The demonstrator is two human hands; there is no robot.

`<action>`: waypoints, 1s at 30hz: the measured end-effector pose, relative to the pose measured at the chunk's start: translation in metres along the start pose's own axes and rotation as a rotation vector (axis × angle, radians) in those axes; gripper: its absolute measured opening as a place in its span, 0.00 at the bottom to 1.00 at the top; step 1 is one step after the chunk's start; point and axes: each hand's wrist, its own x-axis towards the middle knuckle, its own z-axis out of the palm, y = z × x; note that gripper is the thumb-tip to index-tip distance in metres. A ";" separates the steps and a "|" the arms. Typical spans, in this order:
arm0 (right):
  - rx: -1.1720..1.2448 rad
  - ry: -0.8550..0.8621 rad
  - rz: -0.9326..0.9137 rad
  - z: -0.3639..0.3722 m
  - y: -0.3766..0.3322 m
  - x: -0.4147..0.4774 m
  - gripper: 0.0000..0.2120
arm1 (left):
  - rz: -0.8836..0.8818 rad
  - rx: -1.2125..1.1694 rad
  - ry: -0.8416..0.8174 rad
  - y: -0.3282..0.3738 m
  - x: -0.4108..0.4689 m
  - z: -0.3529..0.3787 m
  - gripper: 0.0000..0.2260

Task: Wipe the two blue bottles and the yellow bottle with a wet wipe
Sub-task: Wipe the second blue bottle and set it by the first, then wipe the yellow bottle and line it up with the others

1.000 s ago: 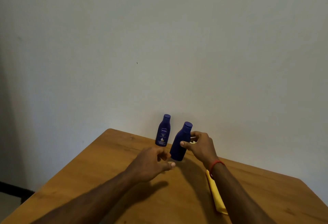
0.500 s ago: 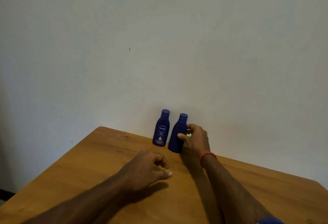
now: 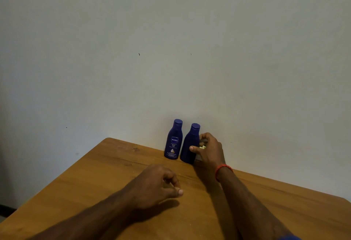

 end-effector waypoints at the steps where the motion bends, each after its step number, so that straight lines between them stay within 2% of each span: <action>1: 0.000 -0.016 -0.003 0.000 0.001 0.001 0.18 | 0.002 -0.001 -0.001 0.000 0.000 -0.001 0.09; 10: -0.029 -0.051 -0.023 -0.001 0.008 0.002 0.24 | -0.006 0.000 -0.023 -0.007 -0.001 -0.002 0.05; 15: -0.136 -0.113 -0.058 -0.029 0.006 -0.002 0.27 | 0.000 -0.004 -0.047 0.002 -0.003 0.001 0.07; 19: -0.221 -0.111 -0.058 -0.074 0.007 -0.020 0.22 | 0.004 -0.024 -0.054 0.021 0.000 0.011 0.06; 24: -0.157 -0.007 -0.056 -0.130 0.001 -0.063 0.12 | 0.024 -0.075 -0.063 0.038 0.006 0.029 0.06; 27: -0.128 0.003 -0.002 -0.154 0.004 -0.094 0.08 | -0.018 -0.119 -0.057 0.048 0.008 0.045 0.10; 30: -0.150 -0.051 0.095 -0.172 0.016 -0.121 0.10 | -0.070 -0.104 -0.044 0.060 0.014 0.065 0.16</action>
